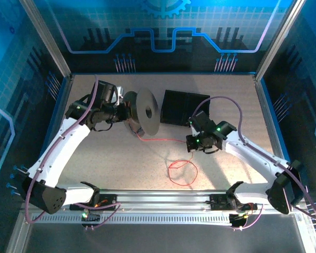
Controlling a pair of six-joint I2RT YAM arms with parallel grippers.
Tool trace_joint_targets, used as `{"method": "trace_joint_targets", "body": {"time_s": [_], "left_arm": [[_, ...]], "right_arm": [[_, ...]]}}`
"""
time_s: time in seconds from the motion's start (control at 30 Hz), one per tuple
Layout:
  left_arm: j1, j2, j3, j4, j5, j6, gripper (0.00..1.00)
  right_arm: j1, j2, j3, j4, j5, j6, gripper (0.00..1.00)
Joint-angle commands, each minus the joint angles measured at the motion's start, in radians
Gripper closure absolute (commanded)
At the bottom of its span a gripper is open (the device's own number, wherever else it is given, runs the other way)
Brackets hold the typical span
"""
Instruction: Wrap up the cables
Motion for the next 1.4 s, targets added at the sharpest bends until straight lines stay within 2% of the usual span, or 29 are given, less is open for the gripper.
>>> {"method": "trace_joint_targets", "body": {"time_s": [0.0,0.17,0.37,0.47,0.53,0.63,0.77,0.87,1.1,1.23,1.37], "left_arm": [[0.014,-0.069,0.047,-0.035,0.088,0.065,1.00],[0.012,-0.128,0.027,-0.053,0.117,0.093,1.00],[-0.008,-0.176,-0.004,-0.063,0.152,0.138,1.00],[-0.062,-0.181,-0.015,-0.070,0.159,0.165,1.00],[-0.127,-0.180,-0.019,-0.082,0.126,0.191,1.00],[-0.225,-0.173,-0.022,-0.118,0.017,0.218,1.00],[-0.308,-0.171,-0.045,-0.154,-0.112,0.248,1.00],[-0.347,-0.150,-0.078,-0.156,-0.228,0.257,1.00],[-0.363,-0.063,-0.121,-0.106,-0.361,0.261,1.00],[-0.372,0.001,-0.116,-0.082,-0.385,0.276,1.00],[-0.372,0.064,-0.098,-0.089,-0.489,0.281,1.00]], "right_arm": [[-0.081,0.036,-0.009,0.008,-0.031,-0.075,1.00],[-0.196,0.125,0.031,0.047,-0.059,-0.119,1.00],[-0.249,0.257,0.170,0.059,-0.070,-0.140,1.00],[-0.265,0.318,0.255,0.067,-0.092,-0.156,1.00],[-0.276,0.358,0.328,0.048,-0.101,-0.174,1.00],[-0.298,0.392,0.432,0.010,-0.094,-0.217,1.00],[-0.325,0.403,0.539,-0.034,-0.120,-0.268,1.00],[-0.316,0.377,0.582,-0.038,-0.187,-0.304,1.00],[-0.241,0.350,0.678,-0.107,-0.281,-0.348,1.00],[-0.152,0.367,0.769,-0.188,-0.294,-0.371,1.00],[-0.063,0.405,0.870,-0.286,-0.302,-0.381,1.00]]}}
